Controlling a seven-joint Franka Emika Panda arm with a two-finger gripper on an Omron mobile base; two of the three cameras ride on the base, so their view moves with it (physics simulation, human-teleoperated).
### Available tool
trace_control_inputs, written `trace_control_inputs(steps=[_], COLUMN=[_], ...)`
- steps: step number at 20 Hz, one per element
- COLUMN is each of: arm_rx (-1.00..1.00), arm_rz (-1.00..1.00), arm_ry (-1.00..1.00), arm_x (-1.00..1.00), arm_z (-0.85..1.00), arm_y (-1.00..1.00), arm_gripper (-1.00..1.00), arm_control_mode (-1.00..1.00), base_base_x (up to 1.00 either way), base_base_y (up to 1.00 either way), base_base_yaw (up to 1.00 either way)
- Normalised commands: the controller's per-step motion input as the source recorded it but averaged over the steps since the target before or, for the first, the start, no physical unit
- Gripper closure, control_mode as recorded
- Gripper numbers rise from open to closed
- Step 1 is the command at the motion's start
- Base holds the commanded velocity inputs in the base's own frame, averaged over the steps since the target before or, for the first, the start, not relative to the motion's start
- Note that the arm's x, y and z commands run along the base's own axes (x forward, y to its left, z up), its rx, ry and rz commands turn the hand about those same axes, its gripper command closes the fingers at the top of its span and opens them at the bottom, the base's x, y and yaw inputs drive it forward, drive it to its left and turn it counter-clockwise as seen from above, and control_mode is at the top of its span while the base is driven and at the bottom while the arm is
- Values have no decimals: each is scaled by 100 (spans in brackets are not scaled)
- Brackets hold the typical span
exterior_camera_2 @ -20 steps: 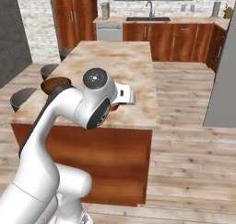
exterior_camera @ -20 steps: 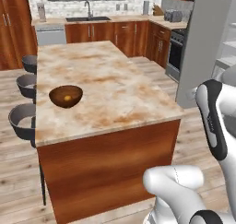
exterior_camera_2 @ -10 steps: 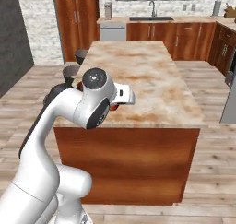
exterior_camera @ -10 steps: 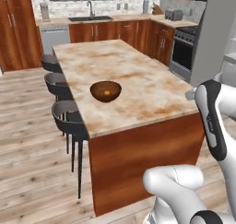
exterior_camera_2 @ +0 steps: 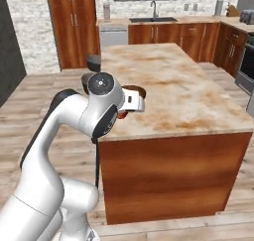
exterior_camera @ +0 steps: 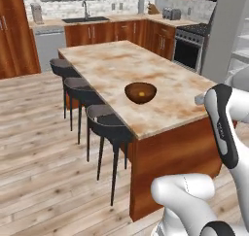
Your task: Retrieve the mango and peach from the fridge and place them into the bowl on the dining table.
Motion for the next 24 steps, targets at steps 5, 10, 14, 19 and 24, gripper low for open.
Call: trace_control_inputs(steps=[5,10,14,19,24], arm_rx=[0,0,0,0,0], arm_rz=[0,0,0,0,0], arm_ry=[0,0,0,0,0], arm_x=[0,0,0,0,0], arm_z=[0,0,0,0,0], arm_y=[0,0,0,0,0], arm_gripper=[100,100,100,100,100], arm_control_mode=[100,100,100,100,100], base_base_x=[24,53,76,84,90], base_base_y=[100,77,60,62,40], base_base_yaw=[-32,-45,-49,-48,-45])
